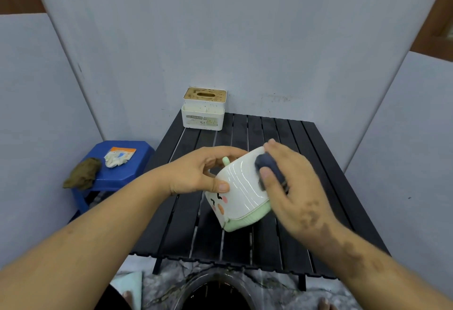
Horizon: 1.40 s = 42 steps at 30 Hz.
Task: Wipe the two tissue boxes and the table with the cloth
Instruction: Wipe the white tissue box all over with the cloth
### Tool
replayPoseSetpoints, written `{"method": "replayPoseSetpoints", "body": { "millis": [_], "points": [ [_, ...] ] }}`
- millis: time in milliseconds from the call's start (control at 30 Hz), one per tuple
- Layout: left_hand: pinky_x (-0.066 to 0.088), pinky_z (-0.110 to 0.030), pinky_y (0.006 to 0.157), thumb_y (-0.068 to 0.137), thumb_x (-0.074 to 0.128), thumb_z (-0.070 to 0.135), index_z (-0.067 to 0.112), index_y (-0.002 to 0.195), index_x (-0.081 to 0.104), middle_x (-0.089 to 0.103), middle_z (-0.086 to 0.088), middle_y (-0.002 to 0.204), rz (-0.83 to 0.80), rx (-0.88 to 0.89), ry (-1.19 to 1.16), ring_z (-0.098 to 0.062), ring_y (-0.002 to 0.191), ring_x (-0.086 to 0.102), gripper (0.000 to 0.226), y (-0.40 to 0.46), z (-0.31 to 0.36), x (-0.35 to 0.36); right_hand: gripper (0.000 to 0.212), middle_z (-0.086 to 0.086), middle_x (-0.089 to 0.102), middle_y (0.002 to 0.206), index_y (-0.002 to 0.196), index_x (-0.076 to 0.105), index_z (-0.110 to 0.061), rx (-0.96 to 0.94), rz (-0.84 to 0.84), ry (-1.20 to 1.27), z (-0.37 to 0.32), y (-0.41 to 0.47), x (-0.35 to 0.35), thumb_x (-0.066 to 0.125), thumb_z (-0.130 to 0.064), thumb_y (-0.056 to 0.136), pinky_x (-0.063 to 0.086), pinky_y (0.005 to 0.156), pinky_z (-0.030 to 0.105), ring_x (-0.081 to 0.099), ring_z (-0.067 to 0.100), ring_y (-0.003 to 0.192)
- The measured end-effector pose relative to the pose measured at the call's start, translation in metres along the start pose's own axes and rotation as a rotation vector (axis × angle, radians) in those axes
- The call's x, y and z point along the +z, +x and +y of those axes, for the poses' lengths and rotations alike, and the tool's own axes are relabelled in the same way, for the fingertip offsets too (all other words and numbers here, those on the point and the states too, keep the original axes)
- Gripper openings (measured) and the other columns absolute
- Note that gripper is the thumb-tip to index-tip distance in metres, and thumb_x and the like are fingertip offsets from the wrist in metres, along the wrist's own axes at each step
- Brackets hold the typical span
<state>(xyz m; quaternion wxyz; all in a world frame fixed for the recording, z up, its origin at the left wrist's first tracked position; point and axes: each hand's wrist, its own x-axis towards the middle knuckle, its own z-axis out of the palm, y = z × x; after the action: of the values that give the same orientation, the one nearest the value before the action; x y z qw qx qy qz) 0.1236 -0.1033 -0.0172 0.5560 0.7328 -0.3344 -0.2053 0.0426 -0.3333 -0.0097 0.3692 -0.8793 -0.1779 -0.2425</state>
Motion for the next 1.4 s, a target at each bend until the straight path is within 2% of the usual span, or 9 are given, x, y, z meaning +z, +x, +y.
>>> {"method": "replayPoseSetpoints", "body": {
  "millis": [133, 300, 467, 633, 767, 1000, 1167, 1333, 1400],
  "points": [
    [0.059, -0.039, 0.087, 0.078, 0.076, 0.004, 0.012, 0.145, 0.052, 0.063, -0.013, 0.131, 0.012, 0.026, 0.013, -0.025, 0.116, 0.063, 0.071, 0.001, -0.001, 0.001, 0.049, -0.008, 0.044, 0.147, 0.137, 0.054, -0.017, -0.254, -0.129, -0.071, -0.022, -0.009, 0.014, 0.054, -0.036, 0.092, 0.019, 0.117, 0.022, 0.029, 0.005, 0.138],
    [0.059, -0.034, 0.086, 0.079, 0.077, 0.014, 0.016, 0.145, 0.053, 0.062, -0.014, 0.131, -0.016, 0.013, 0.000, -0.033, 0.122, 0.060, 0.071, 0.001, 0.003, 0.000, 0.042, -0.013, 0.057, 0.130, 0.133, 0.057, -0.023, 0.172, 0.070, 0.064, 0.003, 0.018, -0.001, 0.060, -0.035, 0.093, 0.037, 0.111, 0.032, 0.047, 0.002, 0.122],
    [0.059, -0.045, 0.089, 0.078, 0.079, 0.017, 0.011, 0.141, 0.055, 0.066, -0.010, 0.128, -0.001, 0.032, 0.006, -0.031, 0.117, 0.064, 0.067, 0.000, 0.003, 0.002, 0.051, -0.012, 0.050, 0.138, 0.133, 0.058, -0.020, -0.157, -0.065, -0.079, -0.024, 0.005, 0.018, 0.062, -0.041, 0.086, 0.021, 0.115, 0.017, 0.037, 0.006, 0.132],
    [0.058, -0.039, 0.090, 0.077, 0.081, 0.013, 0.017, 0.144, 0.054, 0.064, -0.011, 0.128, -0.027, 0.003, 0.013, -0.030, 0.122, 0.060, 0.072, -0.001, 0.004, 0.003, 0.045, -0.013, 0.057, 0.133, 0.133, 0.056, -0.029, 0.150, 0.013, 0.070, -0.002, 0.027, -0.003, 0.062, -0.039, 0.090, 0.037, 0.111, 0.028, 0.048, 0.001, 0.124],
    [0.057, -0.042, 0.091, 0.079, 0.079, 0.006, 0.014, 0.146, 0.051, 0.064, -0.008, 0.132, -0.010, 0.025, 0.002, -0.025, 0.121, 0.062, 0.073, -0.003, 0.002, 0.002, 0.053, -0.011, 0.043, 0.146, 0.141, 0.048, -0.023, -0.107, -0.114, -0.107, -0.023, 0.005, 0.013, 0.052, -0.043, 0.093, 0.013, 0.116, 0.013, 0.028, 0.005, 0.141],
    [0.058, -0.041, 0.090, 0.080, 0.078, 0.004, 0.017, 0.146, 0.053, 0.064, -0.004, 0.124, -0.027, 0.012, 0.021, -0.026, 0.120, 0.061, 0.072, -0.004, 0.004, 0.002, 0.049, -0.014, 0.050, 0.141, 0.140, 0.049, -0.030, 0.002, -0.082, 0.027, 0.001, 0.019, -0.008, 0.050, -0.041, 0.092, 0.034, 0.114, 0.035, 0.039, 0.001, 0.134],
    [0.057, -0.043, 0.090, 0.079, 0.075, -0.001, 0.011, 0.140, 0.054, 0.065, 0.001, 0.129, -0.016, 0.033, 0.019, -0.018, 0.122, 0.061, 0.066, -0.005, 0.004, 0.004, 0.049, -0.010, 0.046, 0.146, 0.135, 0.056, -0.024, -0.266, -0.223, -0.136, -0.026, 0.002, 0.009, 0.054, -0.046, 0.091, 0.012, 0.118, 0.016, 0.028, 0.007, 0.141],
    [0.057, -0.037, 0.091, 0.079, 0.077, 0.001, 0.013, 0.145, 0.053, 0.064, -0.007, 0.129, -0.032, -0.006, 0.017, -0.022, 0.121, 0.061, 0.072, -0.003, 0.007, 0.004, 0.040, -0.020, 0.061, 0.124, 0.126, 0.062, -0.032, 0.216, -0.015, 0.140, -0.003, 0.024, -0.010, 0.066, -0.038, 0.087, 0.042, 0.107, 0.026, 0.053, -0.005, 0.116],
    [0.057, -0.038, 0.091, 0.078, 0.079, 0.002, 0.014, 0.145, 0.053, 0.064, -0.010, 0.129, -0.020, -0.001, 0.015, -0.023, 0.120, 0.062, 0.073, -0.003, 0.006, 0.004, 0.040, -0.016, 0.061, 0.126, 0.127, 0.062, -0.029, 0.186, 0.018, 0.087, -0.015, 0.019, -0.002, 0.066, -0.037, 0.088, 0.039, 0.110, 0.027, 0.051, -0.004, 0.119]
  ]
}}
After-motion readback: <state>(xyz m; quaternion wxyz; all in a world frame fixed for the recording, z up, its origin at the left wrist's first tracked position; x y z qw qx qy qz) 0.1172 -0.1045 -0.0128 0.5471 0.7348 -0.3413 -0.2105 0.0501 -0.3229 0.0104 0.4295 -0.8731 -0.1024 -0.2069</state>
